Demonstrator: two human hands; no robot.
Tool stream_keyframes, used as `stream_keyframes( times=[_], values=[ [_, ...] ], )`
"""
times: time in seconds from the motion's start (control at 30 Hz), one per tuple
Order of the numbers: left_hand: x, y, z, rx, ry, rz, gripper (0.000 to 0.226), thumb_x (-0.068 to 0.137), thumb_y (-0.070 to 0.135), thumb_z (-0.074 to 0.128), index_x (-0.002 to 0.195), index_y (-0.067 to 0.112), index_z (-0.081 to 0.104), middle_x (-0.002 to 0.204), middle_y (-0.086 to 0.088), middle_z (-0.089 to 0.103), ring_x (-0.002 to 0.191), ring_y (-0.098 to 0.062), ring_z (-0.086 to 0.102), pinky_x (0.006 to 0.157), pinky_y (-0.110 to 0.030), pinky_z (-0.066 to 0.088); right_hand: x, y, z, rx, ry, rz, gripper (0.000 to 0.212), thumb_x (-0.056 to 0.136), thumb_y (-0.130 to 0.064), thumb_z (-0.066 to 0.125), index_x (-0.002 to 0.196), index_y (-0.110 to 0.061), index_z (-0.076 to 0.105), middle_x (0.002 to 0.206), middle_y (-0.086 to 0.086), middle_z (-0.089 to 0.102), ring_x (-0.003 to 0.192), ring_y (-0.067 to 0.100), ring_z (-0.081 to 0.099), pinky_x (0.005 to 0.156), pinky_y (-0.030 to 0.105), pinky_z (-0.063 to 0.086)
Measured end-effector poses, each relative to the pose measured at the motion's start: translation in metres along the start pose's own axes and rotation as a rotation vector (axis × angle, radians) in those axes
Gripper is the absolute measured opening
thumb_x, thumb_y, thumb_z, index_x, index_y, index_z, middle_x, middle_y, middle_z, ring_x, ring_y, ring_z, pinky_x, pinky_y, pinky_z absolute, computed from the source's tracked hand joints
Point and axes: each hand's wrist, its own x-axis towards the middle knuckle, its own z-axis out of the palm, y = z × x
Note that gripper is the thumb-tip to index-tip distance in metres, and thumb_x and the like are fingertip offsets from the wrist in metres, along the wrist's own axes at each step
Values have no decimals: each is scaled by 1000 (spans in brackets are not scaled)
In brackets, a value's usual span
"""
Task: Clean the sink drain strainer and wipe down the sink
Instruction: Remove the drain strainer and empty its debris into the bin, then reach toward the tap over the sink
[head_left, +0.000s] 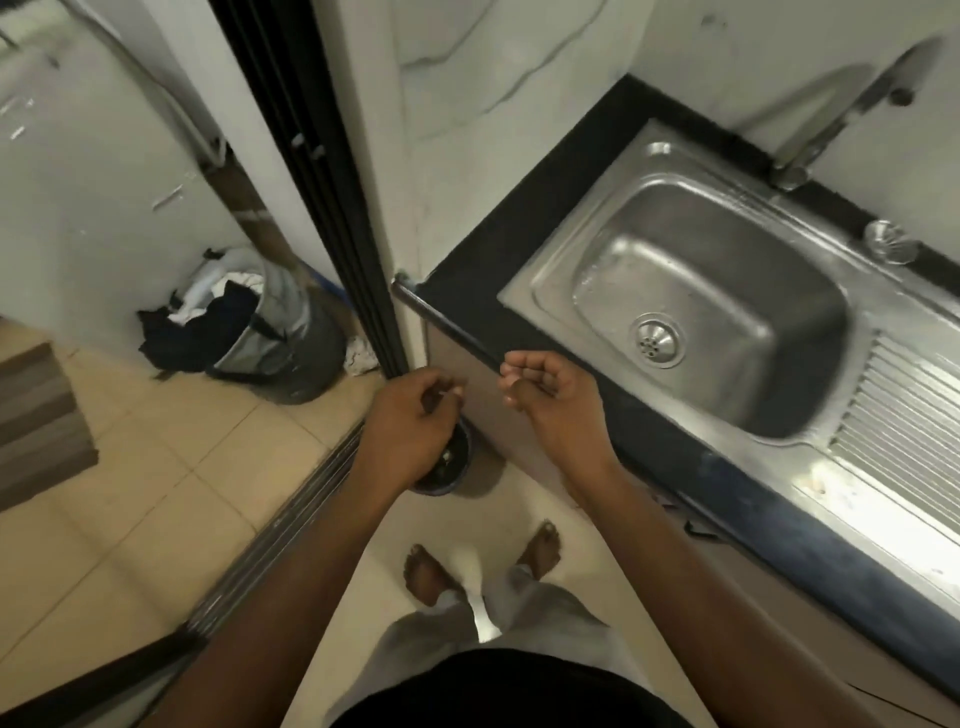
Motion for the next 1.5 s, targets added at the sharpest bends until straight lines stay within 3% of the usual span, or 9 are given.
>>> stream_keyframes(
  times=[0.07,0.23,0.37,0.5,0.63,0.8,0.97,1.27,1.5],
  values=[
    [7,18,7,-16,-17,34,12,98,26,67,102,33,76,97,22,74,91,10,67,73,-1,44,-1,-8,-18,51,27,-7,22,93,-14,72,112,-23,75,105,-4,80,101,13,76,89,32,61],
    [24,62,33,-78,-56,93,14,95,33,69,100,45,74,96,30,74,93,12,68,75,-5,48,1,-26,-68,127,86,-46,21,94,-10,72,106,-27,77,105,-1,79,102,15,76,87,31,63],
    [36,95,57,-99,-110,124,15,95,35,70,108,39,75,99,23,75,95,7,70,81,-14,54,6,-37,-110,171,144,-64,21,94,-10,72,105,-28,78,105,-3,79,103,14,75,89,31,62],
    [47,129,85,-108,-136,158,13,95,34,71,106,38,76,95,28,74,90,7,70,70,-6,53,13,-44,-150,200,196,-62,20,94,-7,73,107,-22,78,106,-1,79,103,18,75,91,35,62],
    [56,153,115,-74,-143,202,13,96,32,70,106,35,78,98,29,74,95,9,68,74,-3,49,22,-44,-184,239,231,-64,19,93,-2,73,106,-15,78,104,6,79,101,24,76,86,31,63],
    [68,173,150,-61,-160,227,13,96,31,69,105,33,78,100,32,72,95,8,67,75,-1,47,34,-38,-219,234,240,-47,21,92,-5,74,106,-20,78,102,0,80,95,16,75,81,25,60],
    [89,190,183,-69,-189,215,12,95,27,70,102,33,78,97,32,73,92,8,68,75,-2,48,51,-34,-241,239,280,-24,20,92,-9,74,105,-23,78,101,-1,80,95,16,77,78,23,60],
    [153,211,226,-86,-316,242,12,97,22,70,102,28,79,95,21,76,90,9,68,76,-4,48,91,-32,-257,272,437,9,18,93,-4,73,105,-16,78,100,2,80,98,22,76,92,44,63],
    [220,232,246,-125,-407,312,12,97,27,68,101,36,76,95,20,77,91,6,70,80,-9,54,116,-32,-260,310,580,11,17,95,-3,71,105,-15,78,99,4,79,98,23,77,88,35,63]
  ],
)
